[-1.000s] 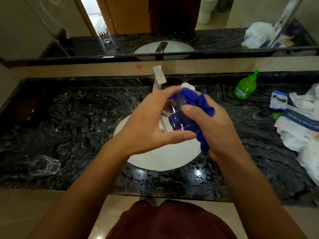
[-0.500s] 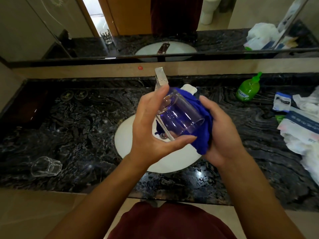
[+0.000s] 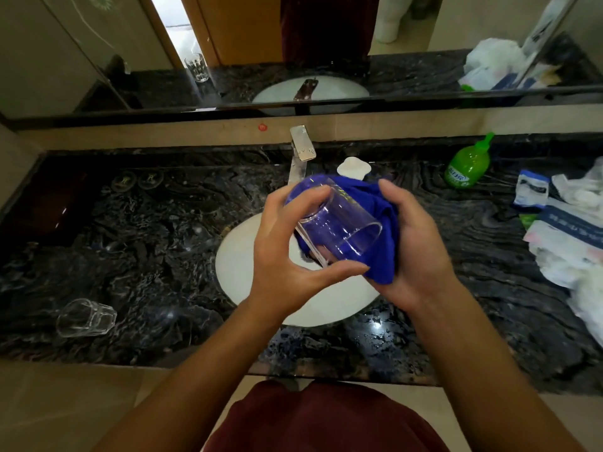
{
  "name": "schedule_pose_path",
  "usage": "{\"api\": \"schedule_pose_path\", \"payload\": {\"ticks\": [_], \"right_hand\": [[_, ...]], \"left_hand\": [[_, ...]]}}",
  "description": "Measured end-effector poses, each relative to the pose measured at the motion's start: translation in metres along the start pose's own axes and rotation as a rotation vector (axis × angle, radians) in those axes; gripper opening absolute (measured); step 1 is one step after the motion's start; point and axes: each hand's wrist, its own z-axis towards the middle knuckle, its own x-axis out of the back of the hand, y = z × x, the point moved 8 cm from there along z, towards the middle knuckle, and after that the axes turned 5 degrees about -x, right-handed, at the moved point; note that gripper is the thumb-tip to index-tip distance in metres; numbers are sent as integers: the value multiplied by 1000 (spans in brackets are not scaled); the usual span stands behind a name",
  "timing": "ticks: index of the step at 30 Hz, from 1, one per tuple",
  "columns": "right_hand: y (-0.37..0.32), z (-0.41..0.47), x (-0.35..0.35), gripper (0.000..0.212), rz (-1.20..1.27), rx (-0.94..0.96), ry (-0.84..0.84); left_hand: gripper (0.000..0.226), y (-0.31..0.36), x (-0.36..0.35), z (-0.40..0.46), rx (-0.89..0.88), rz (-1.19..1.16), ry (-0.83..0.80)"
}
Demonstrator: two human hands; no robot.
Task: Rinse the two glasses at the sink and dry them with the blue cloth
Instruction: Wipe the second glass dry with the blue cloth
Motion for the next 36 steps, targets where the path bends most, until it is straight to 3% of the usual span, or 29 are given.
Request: {"api": "schedule_pose_path", "payload": {"ticks": [5, 10, 13, 15, 19, 22, 24, 28, 31, 33, 36], "right_hand": [[18, -1, 3, 42, -41, -55, 22], [13, 0, 19, 20, -111, 5, 69], [2, 1, 31, 29, -331, -23, 120], [-3, 0, 30, 32, -465, -42, 125], [-14, -2, 21, 31, -380, -6, 74], [-14, -6, 8, 52, -122, 21, -29], [-5, -10, 2, 62, -79, 13, -44], [8, -14, 7, 60, -136, 7, 31], [4, -17, 12, 53, -329, 43, 125], [0, -21, 14, 52, -416, 67, 159], [-15, -28, 15, 50, -343, 139, 170]], "left_hand": [[92, -6, 4, 7, 28, -17, -32], [91, -9, 4, 14, 111, -32, -336], [94, -9, 2, 19, 87, 44, -561], [98, -10, -1, 18, 112, 7, -593], [96, -7, -4, 14, 75, -10, -428], [93, -9, -2, 12, 80, -54, -197], [92, -12, -2, 10, 111, -88, -88], [86, -19, 1, 2, 187, -152, -23], [85, -25, 5, -2, 267, -211, -8], [85, -27, 7, -3, 328, -304, 35], [84, -36, 9, -5, 494, -555, 175]]}}
